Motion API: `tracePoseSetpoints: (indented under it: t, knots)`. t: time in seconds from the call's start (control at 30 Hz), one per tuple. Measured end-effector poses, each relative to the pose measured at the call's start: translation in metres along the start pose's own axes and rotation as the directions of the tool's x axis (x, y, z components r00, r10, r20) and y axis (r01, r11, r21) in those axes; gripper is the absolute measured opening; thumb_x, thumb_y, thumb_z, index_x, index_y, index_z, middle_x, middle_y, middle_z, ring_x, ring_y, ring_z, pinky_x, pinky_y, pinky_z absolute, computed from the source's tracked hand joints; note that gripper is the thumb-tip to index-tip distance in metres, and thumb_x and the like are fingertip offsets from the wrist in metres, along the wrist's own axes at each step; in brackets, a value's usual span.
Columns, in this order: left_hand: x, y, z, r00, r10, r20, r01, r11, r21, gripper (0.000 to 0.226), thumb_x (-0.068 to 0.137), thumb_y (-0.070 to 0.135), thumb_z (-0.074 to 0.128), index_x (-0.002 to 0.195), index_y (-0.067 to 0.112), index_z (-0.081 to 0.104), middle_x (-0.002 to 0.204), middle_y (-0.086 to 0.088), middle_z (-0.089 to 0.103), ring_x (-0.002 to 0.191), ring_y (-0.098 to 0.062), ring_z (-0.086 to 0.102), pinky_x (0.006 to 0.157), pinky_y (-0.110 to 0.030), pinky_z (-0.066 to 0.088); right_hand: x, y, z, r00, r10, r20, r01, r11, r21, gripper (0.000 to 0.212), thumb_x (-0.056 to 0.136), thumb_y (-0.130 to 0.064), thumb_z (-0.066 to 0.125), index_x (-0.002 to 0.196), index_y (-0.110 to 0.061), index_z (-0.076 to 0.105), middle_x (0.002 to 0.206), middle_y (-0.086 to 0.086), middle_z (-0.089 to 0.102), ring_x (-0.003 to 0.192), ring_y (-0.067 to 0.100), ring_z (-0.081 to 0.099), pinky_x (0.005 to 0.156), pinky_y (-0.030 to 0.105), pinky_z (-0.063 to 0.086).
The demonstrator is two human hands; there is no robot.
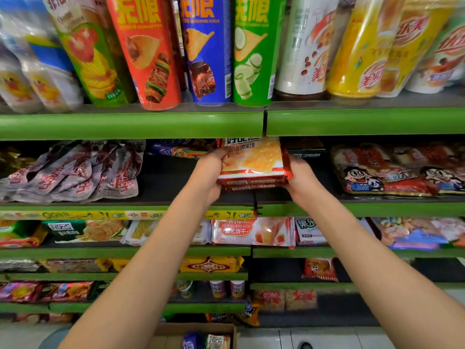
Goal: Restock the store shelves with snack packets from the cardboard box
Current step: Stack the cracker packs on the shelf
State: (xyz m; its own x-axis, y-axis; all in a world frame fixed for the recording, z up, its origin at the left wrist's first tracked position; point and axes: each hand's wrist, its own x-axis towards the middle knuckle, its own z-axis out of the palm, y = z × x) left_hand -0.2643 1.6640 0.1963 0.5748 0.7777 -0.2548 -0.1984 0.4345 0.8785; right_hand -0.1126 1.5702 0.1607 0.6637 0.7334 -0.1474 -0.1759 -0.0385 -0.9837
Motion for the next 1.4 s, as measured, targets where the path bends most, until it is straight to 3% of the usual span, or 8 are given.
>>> tracePoseSetpoints:
  t: [0.13,0.27,0.4,0.5,0.7,0.83,1.07,1.4]
  knots:
    - [0.01,-0.006,-0.007,1.0,-0.025,-0.019,0.027,0.994,0.106,0.017,0.099,0.008,0.051,0.094,0.01,0.067,0.071,-0.007,0.075,0.057,-0.018,0.071,0.057,-0.028,0.058,0.013,0.012,-0.017,0.999,-0.011,-0.046,-0.005,0.94,-0.341,0.032,0.098,-0.019,0.056,0.127,-0.01,0.066,0.115,0.009,0.073,0.1,0.021,0.069,0.085,0.028,0.051]
    - [0.009,-0.019,-0.025,0.998,0.062,-0.001,-0.062,0.99,0.126,0.027,0.097,0.01,0.054,0.12,0.022,0.061,0.097,-0.002,0.077,0.078,-0.016,0.073,0.063,-0.026,0.057,0.003,0.016,-0.041,0.992,-0.104,-0.078,0.064,0.912,-0.406,0.041,0.1,-0.031,0.055,0.141,-0.026,0.055,0.142,0.003,0.057,0.131,0.018,0.052,0.105,0.025,0.037]
    - [0.003,-0.032,-0.042,0.979,0.109,0.174,-0.163,0.929,0.334,0.071,0.077,0.024,0.073,0.142,0.04,0.046,0.116,0.01,0.074,0.105,-0.011,0.071,0.087,-0.028,0.057,-0.023,0.016,-0.04,0.976,-0.083,0.201,0.181,0.821,-0.541,0.076,0.075,-0.077,0.055,0.144,-0.055,0.035,0.134,-0.023,0.05,0.117,-0.002,0.05,0.096,0.023,0.037]
    - [0.003,-0.036,-0.05,0.953,0.049,0.298,-0.214,0.803,0.556,0.106,0.065,0.02,0.082,0.156,0.034,0.028,0.129,0.014,0.06,0.119,-0.01,0.062,0.108,-0.03,0.045,-0.024,0.019,-0.029,0.936,-0.068,0.345,0.285,0.723,-0.629,0.104,0.073,-0.056,0.079,0.155,-0.044,0.016,0.127,-0.022,0.054,0.112,0.001,0.056,0.089,0.014,0.039]
    - [0.021,-0.026,-0.041,0.959,0.173,0.223,-0.278,0.713,0.643,0.084,0.077,0.003,0.083,0.148,0.022,0.042,0.106,0.021,0.06,0.094,0.009,0.059,0.075,-0.003,0.048,-0.006,0.018,-0.015,0.959,-0.138,0.246,0.264,0.75,-0.607,0.1,0.076,-0.033,0.086,0.155,-0.038,0.025,0.132,-0.005,0.056,0.116,0.015,0.057,0.098,0.025,0.047]
    - [0.033,-0.029,-0.033,0.956,0.265,0.128,-0.282,0.7,0.656,0.071,0.075,0.004,0.084,0.134,0.024,0.051,0.11,0.01,0.061,0.096,-0.008,0.061,0.072,-0.009,0.046,0.007,0.014,-0.008,0.973,-0.149,0.178,0.229,0.749,-0.622,0.097,0.075,-0.035,0.086,0.153,-0.042,0.028,0.138,-0.006,0.054,0.122,0.018,0.055,0.104,0.04,0.049]
    - [0.04,-0.044,-0.046,0.937,0.269,0.222,-0.339,0.555,0.76,0.091,0.073,-0.002,0.083,0.146,0.028,0.038,0.102,0.014,0.06,0.088,0.001,0.059,0.066,0.003,0.043,0.015,0.02,-0.018,0.965,-0.085,0.248,0.224,0.758,-0.613,0.119,0.065,-0.007,0.091,0.154,-0.045,0.022,0.13,-0.009,0.057,0.113,0.011,0.06,0.088,0.018,0.044]
    - [0.042,-0.047,-0.05,0.933,0.302,0.195,-0.337,0.544,0.769,0.087,0.075,0.004,0.083,0.146,0.034,0.042,0.103,0.015,0.064,0.087,0.005,0.062,0.066,0.004,0.043,0.018,0.026,-0.021,0.972,-0.173,0.162,0.235,0.788,-0.57,0.114,0.068,-0.015,0.091,0.154,-0.045,0.023,0.129,-0.021,0.052,0.117,0.002,0.051,0.086,0.005,0.035]
